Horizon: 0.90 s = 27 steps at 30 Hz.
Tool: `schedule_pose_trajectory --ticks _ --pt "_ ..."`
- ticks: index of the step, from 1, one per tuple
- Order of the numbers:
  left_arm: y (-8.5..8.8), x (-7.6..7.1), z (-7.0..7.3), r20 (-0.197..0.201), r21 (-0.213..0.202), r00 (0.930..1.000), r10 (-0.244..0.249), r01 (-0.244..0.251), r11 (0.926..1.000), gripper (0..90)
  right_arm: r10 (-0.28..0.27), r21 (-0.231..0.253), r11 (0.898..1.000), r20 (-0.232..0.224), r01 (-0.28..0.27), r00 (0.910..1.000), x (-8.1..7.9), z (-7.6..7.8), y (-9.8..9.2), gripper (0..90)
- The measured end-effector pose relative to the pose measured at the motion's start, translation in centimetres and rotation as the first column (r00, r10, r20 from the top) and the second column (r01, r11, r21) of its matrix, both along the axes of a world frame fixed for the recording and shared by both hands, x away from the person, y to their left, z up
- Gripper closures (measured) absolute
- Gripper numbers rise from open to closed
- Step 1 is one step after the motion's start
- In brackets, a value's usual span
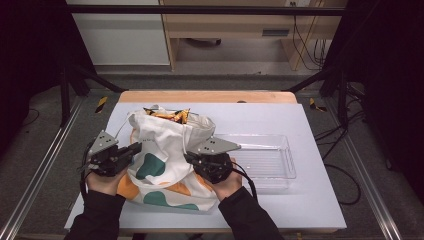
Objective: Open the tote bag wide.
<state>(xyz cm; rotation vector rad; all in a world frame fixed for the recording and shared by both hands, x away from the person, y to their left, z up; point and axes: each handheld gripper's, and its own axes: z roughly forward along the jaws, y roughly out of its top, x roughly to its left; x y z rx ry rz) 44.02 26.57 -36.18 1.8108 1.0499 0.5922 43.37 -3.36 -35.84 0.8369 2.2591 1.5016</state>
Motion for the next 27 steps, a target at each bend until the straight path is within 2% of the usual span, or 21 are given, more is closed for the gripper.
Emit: schedule_pose_trajectory --ticks 4,6,7,8,11,14,16,20,22,23,25,26,27 --pt "0.3 -0.6 -0.1 0.003 0.003 1.0 -0.003 0.003 1.0 88.6 -0.008 0.008 1.0 -0.003 0.008 1.0 0.0 0.0 -0.1 74.1" --pt "0.4 -1.0 -0.2 0.002 0.005 1.0 -0.005 0.005 1.0 88.6 -0.017 0.019 1.0 0.0 0.017 0.9999 0.0 0.1 -0.1 64.2" --pt "0.4 -1.0 -0.2 0.002 0.005 1.0 -0.005 0.005 1.0 88.6 -0.017 0.019 1.0 0.0 0.017 0.9999 0.0 0.1 -0.1 64.2" --pt "0.4 -1.3 -0.4 0.003 0.01 1.0 -0.004 0.004 0.9999 88.6 -0.031 0.037 0.999 0.008 0.03 0.9995 0.0 0.3 -0.2 58.4" --pt "0.4 -1.7 -0.6 0.003 0.02 1.0 -0.006 0.006 0.9998 88.6 -0.042 0.05 0.998 0.018 0.041 0.999 0.0 0.6 -0.3 56.2" --pt "0.4 -2.1 -1.0 -0.001 0.034 1.0 -0.008 0.008 0.9994 88.7 -0.071 0.092 0.993 0.034 0.067 0.9969 0.1 1.2 -0.6 50.2" --pt "0.5 -2.3 -1.2 -0.003 0.04 1.0 -0.008 0.008 0.9992 88.7 -0.073 0.097 0.993 0.038 0.069 0.9966 0.1 1.4 -0.6 49.3" --pt "0.6 -2.8 -1.6 -0.012 0.048 0.9998 -0.014 0.014 0.9988 88.7 -0.094 0.115 0.99 0.065 0.086 0.9935 0.5 2.1 -0.3 41.9" --pt "0.7 -2.9 -1.7 -0.014 0.052 0.9998 -0.015 0.016 0.9985 88.7 -0.099 0.119 0.989 0.069 0.091 0.9926 0.6 2.3 -0.2 41.7" --pt "0.7 -3.1 -1.9 -0.02 0.054 0.9996 -0.019 0.02 0.9984 88.8 -0.102 0.135 0.987 0.071 0.092 0.9922 0.9 2.8 0.1 51.5" --pt "0.8 -3.2 -2.1 -0.023 0.056 0.9996 -0.019 0.021 0.9982 88.8 -0.097 0.136 0.987 0.077 0.086 0.9924 1.0 3.0 0.1 54.6" --pt "0.9 -3.3 -2.3 -0.03 0.059 0.9993 -0.023 0.025 0.9979 88.8 -0.1 0.141 0.986 0.084 0.088 0.9914 1.3 3.6 0.5 62.7" --pt "0.9 -3.3 -2.3 -0.03 0.059 0.9993 -0.023 0.025 0.9979 88.8 -0.098 0.146 0.986 0.085 0.085 0.9916 1.4 3.8 0.6 66.8"
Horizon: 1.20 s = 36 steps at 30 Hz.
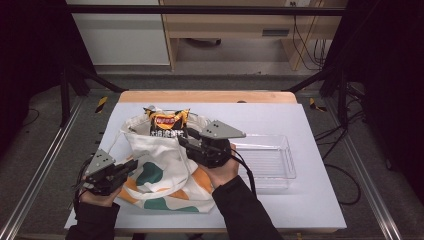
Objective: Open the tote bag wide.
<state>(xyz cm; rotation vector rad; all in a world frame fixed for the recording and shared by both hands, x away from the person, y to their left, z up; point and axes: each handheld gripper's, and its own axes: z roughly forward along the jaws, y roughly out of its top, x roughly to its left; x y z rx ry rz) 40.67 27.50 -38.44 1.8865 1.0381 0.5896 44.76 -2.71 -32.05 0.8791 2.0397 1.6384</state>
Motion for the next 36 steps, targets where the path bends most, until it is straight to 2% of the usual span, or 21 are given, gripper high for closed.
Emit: schedule_pose_trajectory --ticks 2,3,4,7,13,16,18,19,20,26,29,30,32,36 --pt "0.1 -0.2 -0.2 -0.002 0.001 1.0 -0.004 0.004 1.0 88.8 0.002 0.008 1.0 0.001 -0.002 1.0 0.2 0.2 0.3 73.7" --pt "0.1 -0.3 -0.2 -0.004 0.001 1.0 -0.004 0.004 1.0 88.8 0.002 0.008 1.0 0.001 -0.002 1.0 0.2 0.2 0.3 73.7" --pt "0.1 -0.5 -0.4 -0.007 0.005 1.0 -0.008 0.008 1.0 88.8 -0.001 -0.002 1.0 -0.011 0.001 0.9999 0.4 0.2 0.7 80.4" --pt "0.2 -0.7 -0.6 -0.012 0.011 0.9999 -0.012 0.012 0.9999 88.7 0.007 -0.035 0.999 -0.04 -0.008 0.9992 0.6 -0.4 1.1 88.8" --pt "0.2 -0.8 -0.6 -0.014 0.001 0.9999 -0.009 0.009 1.0 86.7 0.033 -0.078 0.996 -0.071 -0.039 0.9969 -0.2 -1.9 1.9 90.0" --pt "0.7 -1.1 0.2 0.011 -0.039 0.9999 -0.002 0.002 0.9992 83.0 0.038 -0.085 0.995 -0.083 -0.045 0.9958 -0.3 -2.5 1.9 90.0" --pt "1.1 -1.6 1.1 0.05 -0.057 0.9986 0.017 -0.014 0.9983 83.6 0.04 -0.082 0.995 -0.093 -0.048 0.9949 -0.3 -2.8 1.8 90.0" --pt "1.1 -1.6 1.1 0.05 -0.057 0.9986 0.017 -0.014 0.9983 84.0 0.04 -0.082 0.995 -0.093 -0.048 0.9949 -0.3 -2.8 1.8 90.0" --pt "1.5 -1.9 2.1 0.082 -0.083 0.9962 0.028 -0.022 0.9963 84.6 0.045 -0.078 0.995 -0.104 -0.054 0.9935 -0.4 -3.2 1.9 90.0" --pt "1.9 -1.7 3.7 0.123 -0.116 0.9911 0.052 -0.038 0.9926 89.0 0.063 -0.102 0.992 -0.114 -0.075 0.9915 -1.3 -4.4 2.3 89.9" --pt "1.5 -1.3 4.0 0.125 -0.099 0.9907 0.054 -0.041 0.9942 89.6 0.069 -0.106 0.991 -0.121 -0.082 0.9903 -1.6 -4.8 2.4 89.9" --pt "1.1 -1.0 4.2 0.128 -0.095 0.9904 0.052 -0.04 0.9947 89.6 0.074 -0.111 0.99 -0.132 -0.089 0.9885 -1.9 -5.4 2.5 89.8" --pt "0.1 -0.6 4.4 0.134 -0.067 0.9902 0.039 -0.03 0.9973 89.6 0.083 -0.118 0.988 -0.139 -0.1 0.9868 -2.1 -5.9 2.6 89.8" --pt "-1.1 0.1 4.2 0.116 -0.041 0.9931 0.018 -0.013 0.9991 89.7 0.095 -0.121 0.986 -0.152 -0.114 0.9837 -2.6 -6.7 3.0 89.7"
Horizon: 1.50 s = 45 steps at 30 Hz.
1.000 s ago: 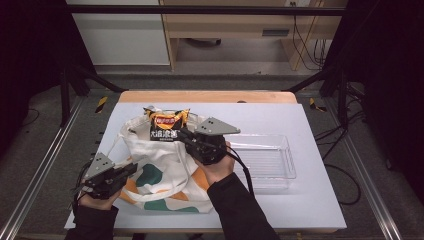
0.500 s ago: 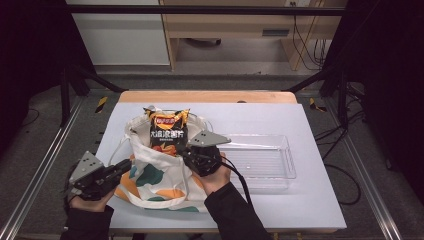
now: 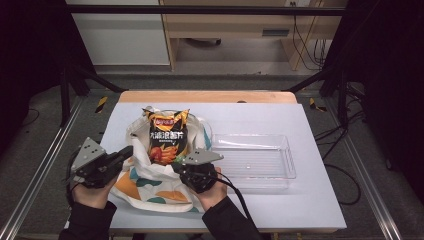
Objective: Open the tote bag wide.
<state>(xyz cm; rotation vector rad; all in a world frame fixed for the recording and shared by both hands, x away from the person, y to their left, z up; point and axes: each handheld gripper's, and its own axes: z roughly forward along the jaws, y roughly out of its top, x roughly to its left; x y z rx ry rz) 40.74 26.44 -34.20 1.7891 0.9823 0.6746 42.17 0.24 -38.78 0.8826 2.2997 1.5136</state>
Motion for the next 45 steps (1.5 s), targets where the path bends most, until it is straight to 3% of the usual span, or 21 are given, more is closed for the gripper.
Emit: schedule_pose_trajectory --ticks 4,11,13,16,20,24,29,34,38,45 --pt "-0.8 0.8 -1.5 -0.046 0.051 0.9989 -0.009 0.012 0.9986 89.8 0.014 -0.016 1.0 -0.014 -0.014 0.9998 -0.6 -1.3 0.4 89.1" --pt "-0.6 1.3 -4.2 -0.127 0.075 0.9919 -0.004 0.014 0.9971 89.9 0.03 -0.011 0.999 -0.046 -0.031 0.9985 -1.3 -3.2 0.2 89.4" --pt "-0.3 1.2 -5.4 -0.161 0.087 0.987 -0.004 0.018 0.996 89.9 0.032 -0.013 0.999 -0.055 -0.033 0.998 -1.4 -3.7 0.2 89.3" --pt "0.1 1.1 -6.1 -0.185 0.083 0.9827 -0.007 0.022 0.9963 89.9 0.03 -0.018 0.999 -0.066 -0.031 0.9974 -1.6 -4.3 0.3 88.9" --pt "0.3 1.2 -8.1 -0.251 0.128 0.968 0.005 0.028 0.9914 89.9 -0.001 -0.044 0.999 -0.053 -0.001 0.9986 -1.6 -4.6 -0.1 88.8" --pt "0.4 1.3 -8.9 -0.27 0.153 0.9628 0.016 0.026 0.9879 90.0 -0.026 -0.041 0.999 -0.052 0.024 0.9983 -1.5 -4.7 -0.8 89.2" --pt "0.7 1.3 -9.2 -0.271 0.185 0.9618 0.037 0.014 0.9827 89.9 -0.062 -0.055 0.997 -0.056 0.059 0.9965 -1.3 -5.4 -1.6 89.2" --pt "1.5 1.3 -9.8 -0.295 0.168 0.9545 0.043 0.008 0.9857 89.9 -0.082 -0.072 0.994 -0.076 0.076 0.9938 -1.4 -6.5 -1.8 89.2" --pt "1.8 0.8 -10.4 -0.305 0.183 0.9513 0.046 0.011 0.983 90.0 -0.092 -0.075 0.994 -0.103 0.084 0.9904 -1.5 -7.6 -2.0 89.2" --pt "1.7 0.4 -10.9 -0.317 0.2 0.9469 0.053 0.012 0.9798 89.9 -0.116 -0.084 0.991 -0.111 0.107 0.987 -1.5 -8.9 -2.5 89.8"
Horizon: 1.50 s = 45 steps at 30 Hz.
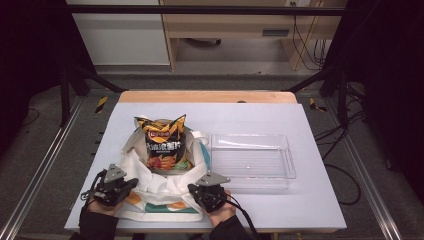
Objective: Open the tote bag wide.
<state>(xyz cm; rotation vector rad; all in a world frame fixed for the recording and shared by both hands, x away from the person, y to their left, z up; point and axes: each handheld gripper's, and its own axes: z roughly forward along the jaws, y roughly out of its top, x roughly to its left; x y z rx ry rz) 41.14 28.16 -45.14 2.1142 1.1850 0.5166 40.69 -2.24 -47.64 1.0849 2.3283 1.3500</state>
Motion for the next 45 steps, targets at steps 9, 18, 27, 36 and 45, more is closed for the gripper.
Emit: schedule_pose_trajectory --ticks 9,18,27,36,45 --pt "-0.3 0.1 -0.4 -0.024 0.019 0.9997 0.008 -0.008 0.9998 90.0 -0.041 -0.041 0.998 0.014 0.042 0.9991 -0.1 -0.6 -0.2 90.0" --pt "-0.1 0.5 0.5 -0.017 -0.03 0.9999 -0.004 0.003 0.9995 90.0 -0.056 -0.057 0.997 0.026 0.058 0.9981 -0.2 -1.2 -0.3 90.0" --pt "0.7 3.4 2.0 0.108 0.016 0.9908 0.081 -0.083 0.9964 90.0 -0.058 -0.062 0.996 0.033 0.06 0.9978 -0.3 -1.2 -0.2 90.0" --pt "2.1 4.1 -0.1 0.026 0.054 0.9941 0.106 -0.107 0.9928 90.0 -0.143 -0.039 0.989 0.068 0.146 0.9874 -0.3 -1.0 -0.9 90.0" --pt "2.4 4.0 -0.9 -0.014 0.032 0.9941 0.108 -0.107 0.9937 90.0 -0.187 -0.054 0.98 0.059 0.19 0.9806 -0.2 -1.2 -1.5 90.0"
